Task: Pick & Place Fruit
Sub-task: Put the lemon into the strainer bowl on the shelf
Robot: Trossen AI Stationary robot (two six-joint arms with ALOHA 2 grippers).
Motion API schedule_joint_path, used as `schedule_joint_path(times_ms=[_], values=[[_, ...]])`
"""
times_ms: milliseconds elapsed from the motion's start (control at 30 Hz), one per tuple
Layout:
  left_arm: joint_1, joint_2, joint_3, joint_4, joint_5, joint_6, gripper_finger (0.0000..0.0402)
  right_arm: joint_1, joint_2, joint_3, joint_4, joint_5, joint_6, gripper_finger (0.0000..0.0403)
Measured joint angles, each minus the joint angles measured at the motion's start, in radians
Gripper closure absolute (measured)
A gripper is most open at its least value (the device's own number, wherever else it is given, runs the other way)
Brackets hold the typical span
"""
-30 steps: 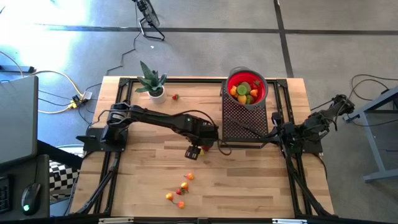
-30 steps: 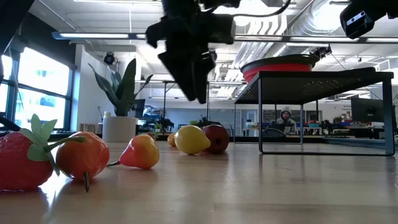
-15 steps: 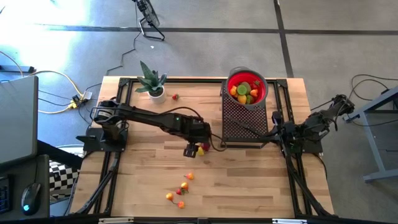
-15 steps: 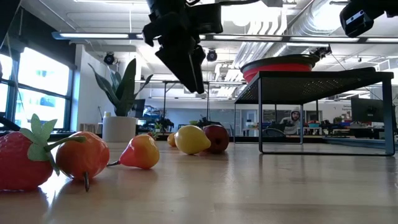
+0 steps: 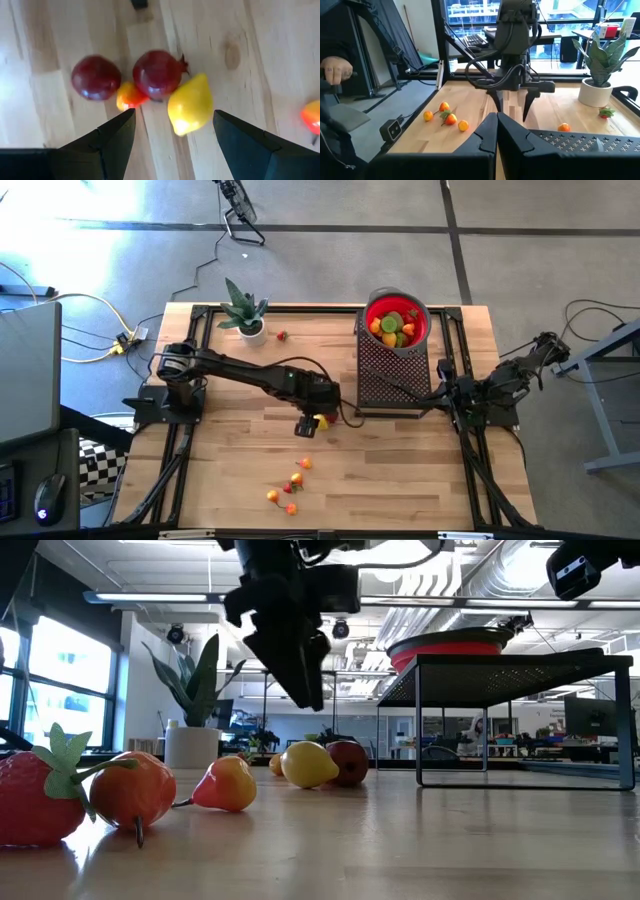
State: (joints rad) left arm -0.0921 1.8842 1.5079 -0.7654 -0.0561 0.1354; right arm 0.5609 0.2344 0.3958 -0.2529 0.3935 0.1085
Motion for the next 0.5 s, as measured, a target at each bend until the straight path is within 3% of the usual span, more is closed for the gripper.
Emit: schedule_joint_path(times_ms=[500], values=[[0.0, 0.096, 0.001, 0.004, 0.119, 0.006, 0.0142, 0.0, 0.0, 0.0, -0.037, -0.004, 0.0, 0.04]])
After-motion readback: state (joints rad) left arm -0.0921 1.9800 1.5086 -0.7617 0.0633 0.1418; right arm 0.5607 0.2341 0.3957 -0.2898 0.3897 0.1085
